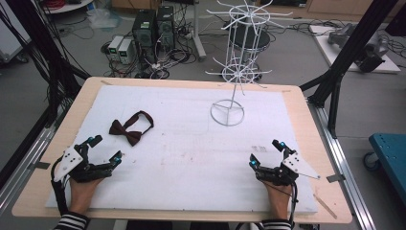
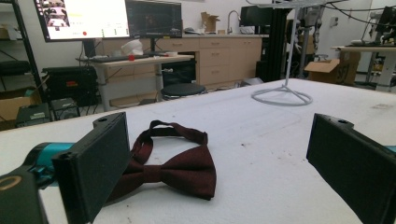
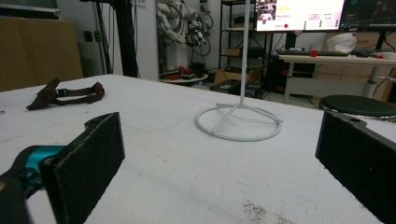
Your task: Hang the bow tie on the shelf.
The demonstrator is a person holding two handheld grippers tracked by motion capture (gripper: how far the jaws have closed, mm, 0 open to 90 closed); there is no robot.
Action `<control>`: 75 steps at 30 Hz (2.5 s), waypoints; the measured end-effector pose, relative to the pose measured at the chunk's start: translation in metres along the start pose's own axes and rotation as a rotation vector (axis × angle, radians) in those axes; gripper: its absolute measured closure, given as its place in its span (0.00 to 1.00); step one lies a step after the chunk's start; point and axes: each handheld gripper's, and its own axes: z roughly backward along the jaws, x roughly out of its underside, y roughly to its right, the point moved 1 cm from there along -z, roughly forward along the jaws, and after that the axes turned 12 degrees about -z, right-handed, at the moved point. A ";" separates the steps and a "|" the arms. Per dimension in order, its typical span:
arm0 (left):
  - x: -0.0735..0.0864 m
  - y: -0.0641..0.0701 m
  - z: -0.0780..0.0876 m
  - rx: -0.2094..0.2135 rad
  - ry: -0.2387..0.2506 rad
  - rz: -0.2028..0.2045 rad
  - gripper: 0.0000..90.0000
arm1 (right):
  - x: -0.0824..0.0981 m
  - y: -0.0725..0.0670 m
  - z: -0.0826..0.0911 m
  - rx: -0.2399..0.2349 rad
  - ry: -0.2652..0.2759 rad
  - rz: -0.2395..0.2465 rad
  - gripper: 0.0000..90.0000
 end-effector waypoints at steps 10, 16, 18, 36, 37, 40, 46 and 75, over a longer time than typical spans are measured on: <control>0.000 -0.001 0.000 -0.003 0.000 0.014 0.07 | 0.000 0.000 0.000 -0.001 -0.001 0.000 0.01; 0.000 -0.001 0.000 0.004 0.002 0.010 0.07 | 0.000 0.000 0.000 -0.001 -0.001 0.001 0.01; -0.001 -0.001 0.000 0.006 -0.006 0.008 0.07 | 0.000 0.000 0.000 0.000 0.000 0.003 0.01; -0.042 -0.031 -0.016 0.199 -0.141 -0.069 0.07 | 0.000 0.000 0.000 -0.001 0.000 0.008 0.01; -0.044 -0.033 -0.018 0.209 -0.144 -0.077 0.07 | 0.000 0.000 0.000 -0.001 0.000 0.007 0.01; -0.049 -0.037 -0.026 0.238 -0.163 -0.086 0.07 | 0.000 0.000 0.000 -0.002 -0.003 0.005 0.01; -0.057 -0.049 -0.041 0.277 -0.220 -0.121 0.07 | 0.000 0.000 0.000 -0.001 -0.005 0.006 0.01; -0.058 -0.093 -0.093 0.462 -0.585 -0.265 0.07 | 0.000 -0.001 0.000 -0.001 -0.004 0.007 0.01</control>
